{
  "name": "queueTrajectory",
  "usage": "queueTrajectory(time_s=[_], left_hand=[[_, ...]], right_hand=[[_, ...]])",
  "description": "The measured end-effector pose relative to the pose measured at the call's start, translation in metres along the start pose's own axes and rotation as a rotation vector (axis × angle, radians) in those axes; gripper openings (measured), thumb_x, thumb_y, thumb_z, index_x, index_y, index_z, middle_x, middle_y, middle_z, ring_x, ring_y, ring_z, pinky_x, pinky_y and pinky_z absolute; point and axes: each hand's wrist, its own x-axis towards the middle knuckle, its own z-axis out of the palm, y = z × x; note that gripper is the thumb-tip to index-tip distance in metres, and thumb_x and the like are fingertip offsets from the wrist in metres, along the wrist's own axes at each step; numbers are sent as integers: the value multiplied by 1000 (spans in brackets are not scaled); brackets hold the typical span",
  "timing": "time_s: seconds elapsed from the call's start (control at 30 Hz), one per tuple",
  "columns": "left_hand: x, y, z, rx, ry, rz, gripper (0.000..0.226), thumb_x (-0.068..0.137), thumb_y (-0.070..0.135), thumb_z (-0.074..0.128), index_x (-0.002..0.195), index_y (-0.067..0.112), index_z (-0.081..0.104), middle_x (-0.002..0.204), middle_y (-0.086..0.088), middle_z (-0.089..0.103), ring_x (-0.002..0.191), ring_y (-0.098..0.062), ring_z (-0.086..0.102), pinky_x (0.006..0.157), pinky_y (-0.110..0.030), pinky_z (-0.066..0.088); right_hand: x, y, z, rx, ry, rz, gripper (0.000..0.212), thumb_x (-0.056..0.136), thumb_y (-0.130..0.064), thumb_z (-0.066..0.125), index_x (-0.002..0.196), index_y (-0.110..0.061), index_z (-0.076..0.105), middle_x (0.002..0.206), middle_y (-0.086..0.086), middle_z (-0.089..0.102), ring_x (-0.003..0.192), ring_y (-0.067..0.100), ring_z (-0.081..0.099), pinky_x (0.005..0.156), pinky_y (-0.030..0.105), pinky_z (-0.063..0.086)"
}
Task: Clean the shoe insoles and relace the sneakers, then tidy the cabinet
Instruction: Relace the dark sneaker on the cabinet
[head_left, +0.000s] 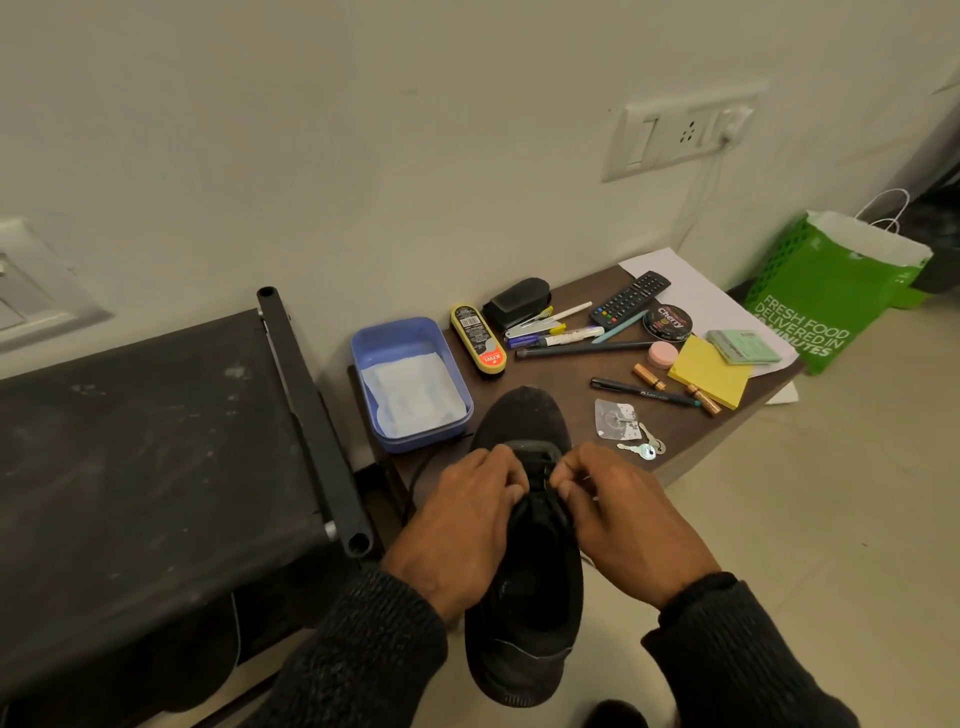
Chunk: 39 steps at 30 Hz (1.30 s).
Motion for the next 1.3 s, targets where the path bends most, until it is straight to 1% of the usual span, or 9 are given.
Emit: queueTrajectory(time_s=[0.07,0.13,0.27,0.47,0.6,0.77,0.87,1.07,1.3], left_hand=[[1,1,-2,-32,33,-37,12,105,23,45,100,29,54,98,11,57,91,-4,54,84,-26,49],[3,3,-3,-79,77,-111,13,104,21,49,108,29,58,101,11,60,94,-3,57,86,-21,50],[9,2,2,-3,96,-119,12,101,25,56,110,31,62,101,10,60,93,-5,56,88,-26,51],[17,2,5,105,74,-115,9,103,27,50,106,29,58,103,7,58,94,-10,55,88,-34,50],[17,4,8,72,82,-111,12,105,21,45,97,28,49,99,7,55,89,-10,52,82,-34,49],[19,5,8,8,91,-156,12,105,19,43,97,27,48,97,5,57,89,-10,55,85,-35,51],[22,4,4,-41,98,-202,14,105,20,44,109,29,53,101,5,61,94,-10,58,87,-32,53],[28,0,11,45,67,-203,13,105,22,45,105,29,56,103,4,58,94,-12,56,86,-35,51],[26,0,14,40,107,-183,12,106,20,40,103,28,49,100,3,58,91,-13,56,86,-38,50]], right_hand=[[2,4,-2,86,13,57,20,100,-15,50,93,-32,57,89,-8,63,81,6,60,73,27,55],[3,7,-3,86,16,60,17,100,-19,56,99,-35,62,91,-11,64,82,3,62,72,22,55],[4,8,6,-11,87,-21,10,96,-24,62,99,-31,68,92,-15,64,83,1,59,73,18,53],[9,10,19,-52,129,-63,10,97,-22,56,91,-30,56,89,-14,55,80,4,52,72,27,50],[6,8,19,-9,136,-58,11,101,-21,48,93,-28,49,87,-11,54,78,7,50,69,22,45],[4,13,14,117,123,-2,11,103,-23,47,97,-32,52,87,-11,59,78,4,56,69,24,52],[11,18,12,177,122,60,14,101,-29,53,110,-39,56,90,-11,63,80,2,62,72,23,55],[23,16,20,35,124,23,9,97,-22,58,93,-29,60,88,-12,60,80,4,55,70,23,48],[18,11,15,123,125,27,9,103,-25,49,96,-29,54,92,-10,59,82,7,56,73,31,53]])
